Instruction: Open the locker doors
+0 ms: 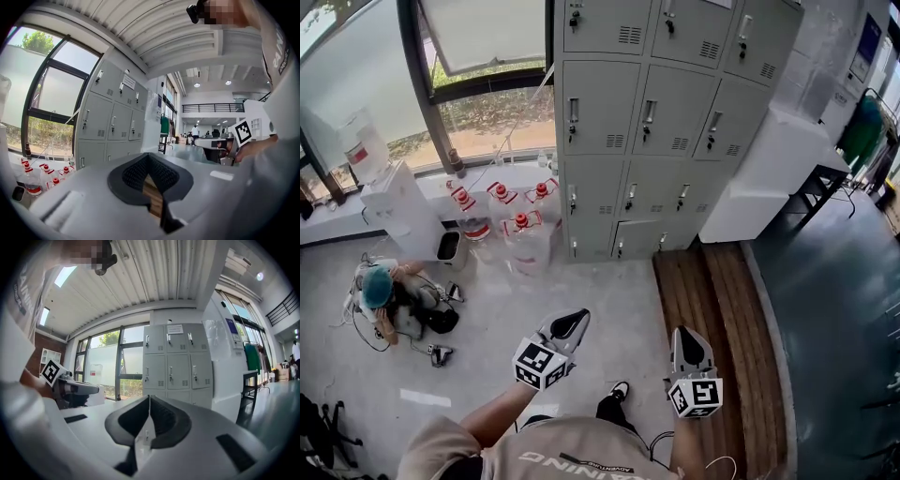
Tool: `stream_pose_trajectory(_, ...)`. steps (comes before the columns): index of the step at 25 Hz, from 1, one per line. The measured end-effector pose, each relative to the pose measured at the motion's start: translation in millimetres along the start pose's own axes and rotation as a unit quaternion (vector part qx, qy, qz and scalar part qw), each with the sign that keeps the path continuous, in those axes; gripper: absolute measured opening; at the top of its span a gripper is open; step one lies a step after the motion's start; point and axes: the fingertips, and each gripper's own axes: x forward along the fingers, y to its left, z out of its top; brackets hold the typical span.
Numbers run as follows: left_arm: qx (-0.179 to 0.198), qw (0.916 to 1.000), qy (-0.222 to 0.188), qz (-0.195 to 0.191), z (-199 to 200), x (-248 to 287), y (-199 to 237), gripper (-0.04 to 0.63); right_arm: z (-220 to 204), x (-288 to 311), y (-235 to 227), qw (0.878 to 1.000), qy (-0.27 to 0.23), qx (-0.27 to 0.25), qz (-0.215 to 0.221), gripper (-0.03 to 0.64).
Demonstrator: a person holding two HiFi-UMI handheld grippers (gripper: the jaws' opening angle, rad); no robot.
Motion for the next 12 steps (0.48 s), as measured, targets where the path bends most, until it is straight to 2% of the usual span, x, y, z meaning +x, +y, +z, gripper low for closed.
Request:
stream_pose_trajectory(4, 0.010, 0.9999, -0.006, 0.010, 22.8, 62.4, 3.5, 0.006, 8.3, 34.8, -52.0, 1.000, -0.003, -0.001, 0.020, 0.012)
stream_pose_trajectory(8, 0.003, 0.9996, -0.010, 0.026, 32.5, 124.9, 2.0, 0.006, 8.3, 65.6, -103.0, 0.999, 0.005, -0.012, 0.046, 0.012)
stream_pose_trajectory(12, 0.000, 0.9993, 0.004, 0.036, 29.7, 176.2, 7.8, 0.006, 4.6, 99.0, -149.6, 0.997, 0.001, 0.028, 0.067, 0.012)
